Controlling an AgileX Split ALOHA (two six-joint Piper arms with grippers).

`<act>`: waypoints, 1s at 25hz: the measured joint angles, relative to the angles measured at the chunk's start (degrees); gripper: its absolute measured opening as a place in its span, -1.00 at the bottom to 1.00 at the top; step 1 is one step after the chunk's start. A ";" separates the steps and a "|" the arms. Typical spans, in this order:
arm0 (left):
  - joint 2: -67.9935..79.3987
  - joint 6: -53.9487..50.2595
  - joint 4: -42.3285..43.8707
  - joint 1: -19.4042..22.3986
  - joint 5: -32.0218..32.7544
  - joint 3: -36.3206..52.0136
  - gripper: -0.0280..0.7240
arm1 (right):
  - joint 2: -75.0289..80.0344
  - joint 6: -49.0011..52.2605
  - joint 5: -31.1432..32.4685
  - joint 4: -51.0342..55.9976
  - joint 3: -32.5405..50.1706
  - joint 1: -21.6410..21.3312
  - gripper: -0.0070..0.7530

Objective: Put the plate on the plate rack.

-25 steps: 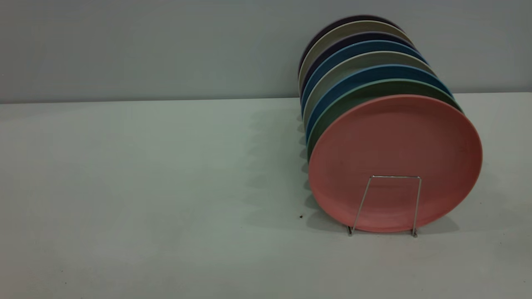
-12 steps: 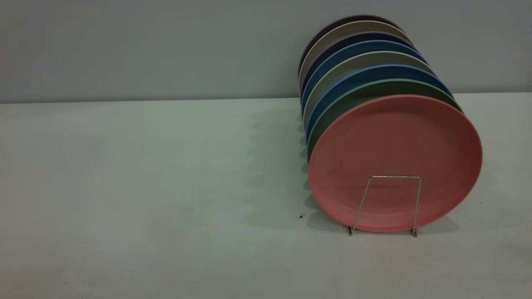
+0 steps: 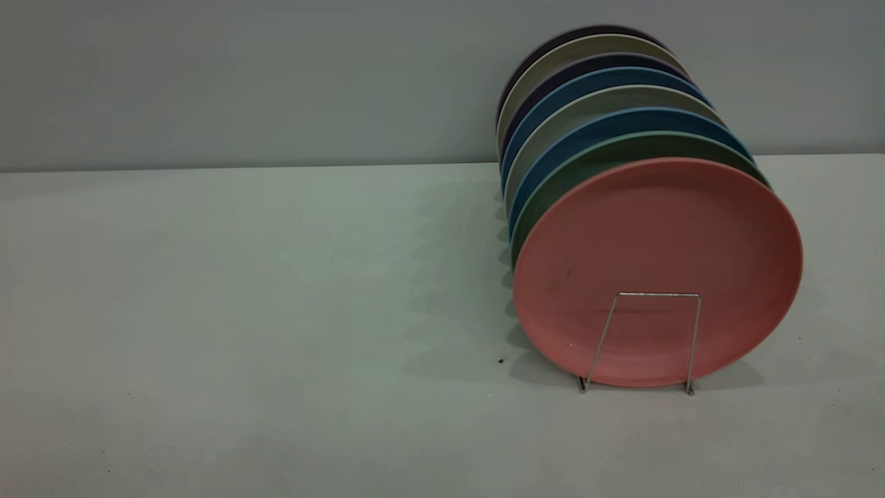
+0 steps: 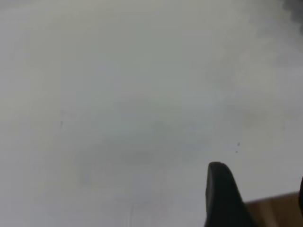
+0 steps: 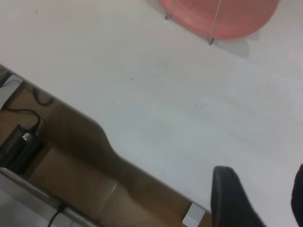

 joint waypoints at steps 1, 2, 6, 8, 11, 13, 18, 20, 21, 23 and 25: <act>0.00 -0.33 0.04 0.00 0.24 0.06 0.18 | 0.00 0.05 0.00 0.00 0.00 0.00 -0.11; 0.00 -0.72 0.07 0.00 0.37 0.20 0.18 | 0.00 0.12 0.00 0.00 0.00 0.00 -0.11; 0.00 -1.71 0.07 0.00 0.75 0.47 0.18 | 0.00 0.85 0.00 0.00 0.00 0.00 -0.11; 0.00 -1.72 0.07 0.00 0.75 0.49 0.18 | 0.00 0.99 0.00 0.00 0.00 0.00 -0.11; 0.00 -1.77 0.07 0.00 0.75 0.49 0.18 | 0.00 1.04 0.02 0.00 0.06 0.00 -0.11; 0.00 -1.77 0.07 0.00 0.75 0.49 0.18 | 0.00 1.09 0.02 0.00 0.06 0.00 -0.11; 0.00 -1.77 0.07 0.00 0.80 0.49 0.18 | 0.00 1.09 0.02 0.00 0.06 0.00 -0.11; 0.00 -1.77 0.07 0.00 0.80 0.49 0.18 | 0.00 1.09 0.02 0.00 0.06 0.00 -0.11; 0.00 -1.77 0.07 0.00 0.80 0.49 0.18 | 0.00 1.09 0.02 0.00 0.06 0.00 -0.11; 0.00 -1.84 0.07 0.00 0.80 0.49 0.18 | 0.00 1.09 0.02 0.00 0.06 0.00 -0.11; 0.00 -1.88 0.07 0.00 0.86 0.49 0.18 | 0.00 1.09 0.02 0.00 0.06 0.00 -0.11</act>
